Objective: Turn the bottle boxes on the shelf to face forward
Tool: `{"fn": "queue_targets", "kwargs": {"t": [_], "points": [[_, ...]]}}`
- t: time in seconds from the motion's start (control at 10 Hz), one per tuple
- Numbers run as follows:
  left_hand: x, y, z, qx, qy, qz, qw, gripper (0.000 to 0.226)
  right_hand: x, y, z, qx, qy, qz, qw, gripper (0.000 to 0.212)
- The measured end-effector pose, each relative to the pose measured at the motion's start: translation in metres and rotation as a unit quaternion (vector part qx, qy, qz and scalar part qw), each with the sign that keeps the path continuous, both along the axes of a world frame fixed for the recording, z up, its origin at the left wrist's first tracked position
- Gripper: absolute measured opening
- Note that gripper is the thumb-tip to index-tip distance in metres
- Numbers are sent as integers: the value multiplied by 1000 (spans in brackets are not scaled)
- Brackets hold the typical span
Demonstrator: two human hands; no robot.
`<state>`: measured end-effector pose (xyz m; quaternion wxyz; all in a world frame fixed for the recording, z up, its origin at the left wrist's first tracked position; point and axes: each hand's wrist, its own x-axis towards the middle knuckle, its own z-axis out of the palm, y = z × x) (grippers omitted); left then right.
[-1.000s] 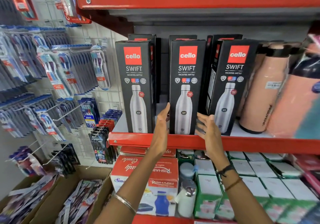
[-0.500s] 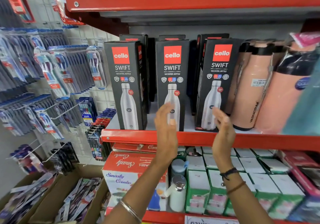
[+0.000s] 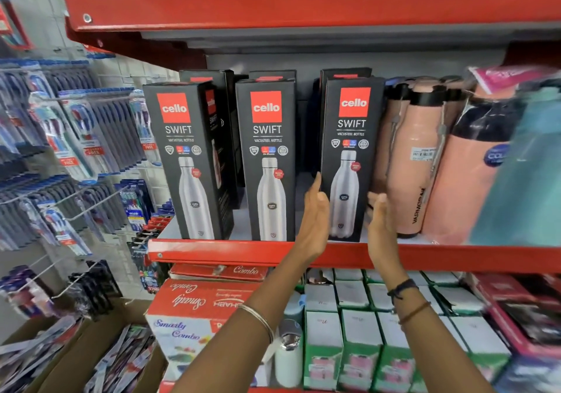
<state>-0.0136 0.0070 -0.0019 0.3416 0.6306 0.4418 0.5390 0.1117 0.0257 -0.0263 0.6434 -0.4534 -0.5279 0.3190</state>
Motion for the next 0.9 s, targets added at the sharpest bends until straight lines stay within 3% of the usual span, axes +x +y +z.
{"fn": "queue_targets", "kwargs": {"t": [0.2, 0.4, 0.5, 0.7, 0.8, 0.9], "points": [[-3, -15, 3, -11, -13, -31, 999, 112, 7, -10, 1, 9, 59, 22, 998, 67], [0, -34, 1, -9, -8, -47, 999, 111, 13, -24, 0, 13, 63, -2, 998, 62], [0, -42, 0, -8, -3, -44, 999, 106, 16, -27, 0, 6, 55, -1, 998, 55], [-1, -42, -2, -24, 26, -36, 999, 98, 16, -32, -3, -1, 25, 16, 1000, 63], [0, -43, -1, -12, 38, -17, 999, 70, 20, -37, -9, -2, -13, 10, 1000, 53], [1, -54, 17, 97, 43, 46, 993, 65, 28, -67, -37, 13, -85, -51, 995, 45]]}}
